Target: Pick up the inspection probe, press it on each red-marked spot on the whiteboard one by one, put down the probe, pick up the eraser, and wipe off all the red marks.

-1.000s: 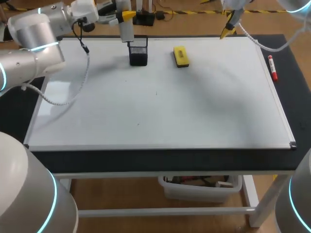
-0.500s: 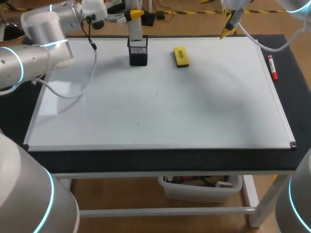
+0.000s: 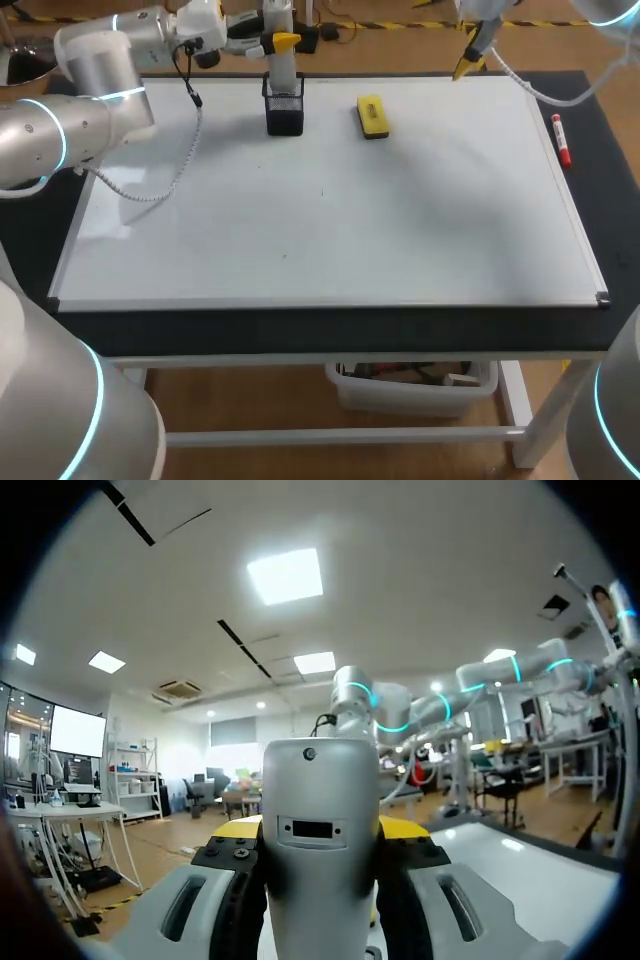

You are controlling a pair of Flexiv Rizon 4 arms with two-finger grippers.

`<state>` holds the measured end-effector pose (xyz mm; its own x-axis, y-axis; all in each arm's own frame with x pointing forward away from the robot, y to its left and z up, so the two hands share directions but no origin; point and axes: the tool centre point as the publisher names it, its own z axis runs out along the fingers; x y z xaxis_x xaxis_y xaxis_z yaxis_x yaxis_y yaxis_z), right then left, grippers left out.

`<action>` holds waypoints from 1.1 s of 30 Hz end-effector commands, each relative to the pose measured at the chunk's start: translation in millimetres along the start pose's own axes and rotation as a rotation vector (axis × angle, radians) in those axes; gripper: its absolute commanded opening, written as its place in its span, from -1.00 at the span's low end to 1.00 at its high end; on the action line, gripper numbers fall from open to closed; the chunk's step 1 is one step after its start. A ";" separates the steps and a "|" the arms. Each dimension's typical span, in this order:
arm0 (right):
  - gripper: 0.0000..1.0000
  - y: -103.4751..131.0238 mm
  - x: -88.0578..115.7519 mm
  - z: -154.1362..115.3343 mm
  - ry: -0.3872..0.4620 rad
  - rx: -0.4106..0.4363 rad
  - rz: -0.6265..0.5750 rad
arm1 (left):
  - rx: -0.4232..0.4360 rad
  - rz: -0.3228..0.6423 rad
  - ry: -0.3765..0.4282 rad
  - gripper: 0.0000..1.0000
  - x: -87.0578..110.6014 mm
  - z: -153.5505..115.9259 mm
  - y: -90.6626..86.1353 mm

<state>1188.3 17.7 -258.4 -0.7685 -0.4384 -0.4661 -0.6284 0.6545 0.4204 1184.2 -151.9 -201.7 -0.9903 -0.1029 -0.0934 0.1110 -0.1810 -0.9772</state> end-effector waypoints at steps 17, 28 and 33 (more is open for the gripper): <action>1.00 -0.1 0.0 -1.0 0.003 0.002 -0.002 | 0.001 -0.050 0.088 -1.00 -5.4 -10.5 48.0; 1.00 -0.1 0.0 -1.0 0.003 0.002 -0.002 | -0.012 -0.083 0.100 -1.00 -7.6 -7.9 67.4; 1.00 -0.1 0.0 -1.0 0.003 0.002 -0.002 | -0.019 -0.104 0.090 -1.00 -7.7 -8.4 74.1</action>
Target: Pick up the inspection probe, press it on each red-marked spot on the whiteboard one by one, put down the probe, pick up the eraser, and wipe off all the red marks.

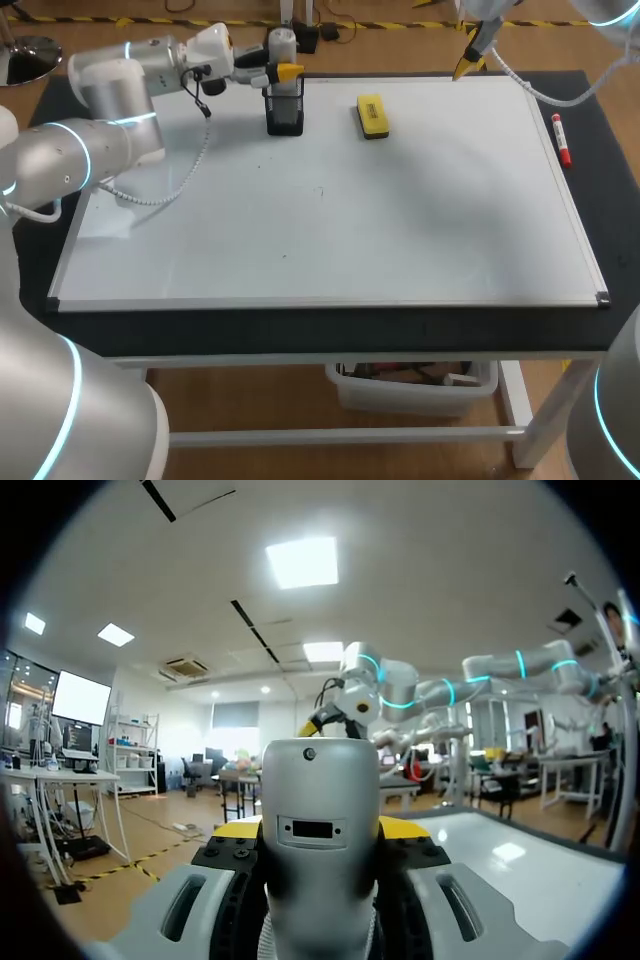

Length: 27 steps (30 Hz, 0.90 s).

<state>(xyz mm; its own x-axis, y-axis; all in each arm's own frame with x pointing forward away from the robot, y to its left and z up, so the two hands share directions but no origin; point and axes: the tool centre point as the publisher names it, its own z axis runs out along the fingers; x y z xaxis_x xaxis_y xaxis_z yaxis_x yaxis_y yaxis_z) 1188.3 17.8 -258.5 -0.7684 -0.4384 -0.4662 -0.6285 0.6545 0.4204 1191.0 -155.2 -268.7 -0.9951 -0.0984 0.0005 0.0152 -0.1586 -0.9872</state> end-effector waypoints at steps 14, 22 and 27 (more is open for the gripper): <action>1.00 -0.1 0.0 -1.0 0.003 0.002 -0.002 | -0.032 0.000 0.087 1.00 -8.2 -4.8 10.6; 1.00 -0.1 0.0 -1.0 0.003 0.002 -0.002 | -0.216 0.068 -0.010 1.00 -2.4 -20.2 -3.8; 1.00 -0.1 0.0 -1.0 0.003 0.002 -0.002 | -0.382 0.117 -0.118 1.00 4.9 -36.5 -12.3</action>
<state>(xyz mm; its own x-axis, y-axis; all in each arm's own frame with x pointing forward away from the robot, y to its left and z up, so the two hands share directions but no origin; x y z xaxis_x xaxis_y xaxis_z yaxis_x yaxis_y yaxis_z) 1188.2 17.8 -258.6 -0.7684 -0.4383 -0.4663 -0.6284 0.6545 0.4204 1209.2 -124.4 -281.8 -0.9933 -0.0755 -0.0879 0.0838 0.0565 -0.9949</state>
